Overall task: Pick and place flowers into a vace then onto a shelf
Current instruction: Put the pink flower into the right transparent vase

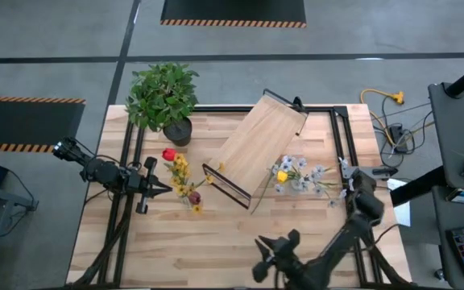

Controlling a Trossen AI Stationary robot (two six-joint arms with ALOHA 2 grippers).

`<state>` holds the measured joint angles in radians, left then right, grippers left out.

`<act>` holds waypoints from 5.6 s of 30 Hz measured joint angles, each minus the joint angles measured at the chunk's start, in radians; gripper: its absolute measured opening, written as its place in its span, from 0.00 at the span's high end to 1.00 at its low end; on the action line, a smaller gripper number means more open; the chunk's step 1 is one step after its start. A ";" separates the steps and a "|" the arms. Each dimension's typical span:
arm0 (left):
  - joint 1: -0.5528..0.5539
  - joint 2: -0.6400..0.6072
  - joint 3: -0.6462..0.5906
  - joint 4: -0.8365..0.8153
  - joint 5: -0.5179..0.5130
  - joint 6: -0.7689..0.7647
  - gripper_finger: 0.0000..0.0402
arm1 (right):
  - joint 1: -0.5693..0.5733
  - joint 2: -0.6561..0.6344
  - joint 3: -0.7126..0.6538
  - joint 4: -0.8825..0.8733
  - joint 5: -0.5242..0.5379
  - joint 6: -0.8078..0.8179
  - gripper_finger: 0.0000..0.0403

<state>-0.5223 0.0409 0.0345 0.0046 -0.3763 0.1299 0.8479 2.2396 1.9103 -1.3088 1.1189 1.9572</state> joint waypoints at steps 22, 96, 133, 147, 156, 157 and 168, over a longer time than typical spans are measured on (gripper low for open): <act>0.000 0.000 0.013 0.006 0.000 0.000 1.00 | -0.185 0.101 0.129 -0.263 -0.375 0.161 0.74; 0.000 0.000 0.011 0.007 0.000 0.000 1.00 | -0.309 0.087 -0.296 0.113 -0.510 0.098 0.98; 0.000 0.000 0.011 0.007 0.000 0.000 1.00 | -0.124 -0.079 -0.290 0.027 -0.442 -0.009 0.53; 0.000 0.000 0.011 0.007 0.000 0.000 1.00 | -0.301 -0.079 -0.312 0.044 -0.603 -0.229 0.53; 0.000 0.000 0.011 0.007 0.000 0.000 1.00 | -0.301 -0.080 -0.396 0.152 -0.651 -0.239 0.53; 0.000 0.000 0.011 0.007 0.000 0.000 1.00 | -0.301 -0.080 -0.411 0.166 -0.656 -0.240 0.53; 0.000 0.000 0.011 0.006 0.000 0.000 1.00 | -0.289 -0.089 -0.445 0.221 -0.731 -0.237 0.75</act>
<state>-0.5222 0.0410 0.0452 0.0111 -0.3759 0.1295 0.5588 2.1502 1.4657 -1.0876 0.3875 1.7202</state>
